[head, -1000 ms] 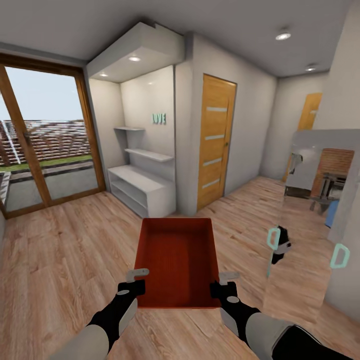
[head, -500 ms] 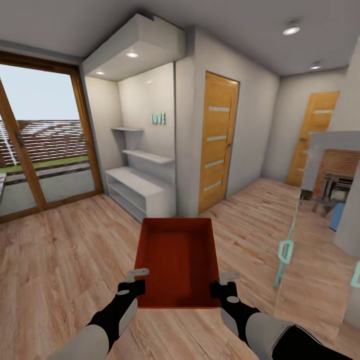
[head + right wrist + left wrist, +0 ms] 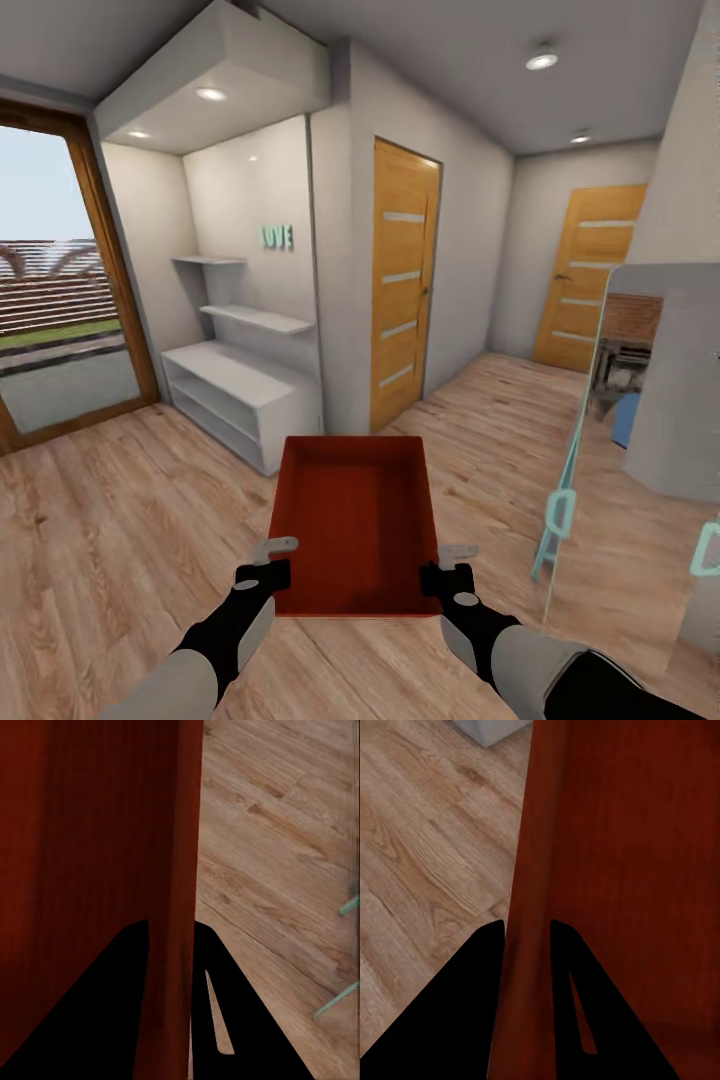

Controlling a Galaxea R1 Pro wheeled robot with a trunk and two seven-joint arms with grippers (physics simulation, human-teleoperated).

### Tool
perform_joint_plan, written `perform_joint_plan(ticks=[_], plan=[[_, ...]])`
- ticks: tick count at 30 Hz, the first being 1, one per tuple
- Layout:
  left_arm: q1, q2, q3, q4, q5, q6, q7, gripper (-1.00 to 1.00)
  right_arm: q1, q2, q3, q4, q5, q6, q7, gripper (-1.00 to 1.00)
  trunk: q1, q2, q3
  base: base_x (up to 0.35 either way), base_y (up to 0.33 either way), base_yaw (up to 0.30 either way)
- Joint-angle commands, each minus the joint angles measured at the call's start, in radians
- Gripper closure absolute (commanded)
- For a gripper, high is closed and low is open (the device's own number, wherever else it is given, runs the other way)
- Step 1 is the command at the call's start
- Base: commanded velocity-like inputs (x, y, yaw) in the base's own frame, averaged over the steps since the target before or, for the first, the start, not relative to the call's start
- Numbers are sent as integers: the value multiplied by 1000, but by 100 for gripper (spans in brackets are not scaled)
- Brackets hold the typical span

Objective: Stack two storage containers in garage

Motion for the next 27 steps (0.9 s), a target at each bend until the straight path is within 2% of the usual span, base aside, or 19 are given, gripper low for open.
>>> perform_joint_plan(ticks=[1,23,27], plan=[[0,22,66,-1,22,6,10,100,-1,-22,-74,-5,14,-6,-1,100,1,-1,-1,323,163,-284],[0,21,66,-1,23,6,10,100,-1,-22,-74,-5,14,-6,-1,100,1,-1,-1,323,163,-284],[0,21,66,-1,23,6,10,100,-1,-22,-74,-5,14,-6,-1,100,1,-1,-1,323,163,-167]])
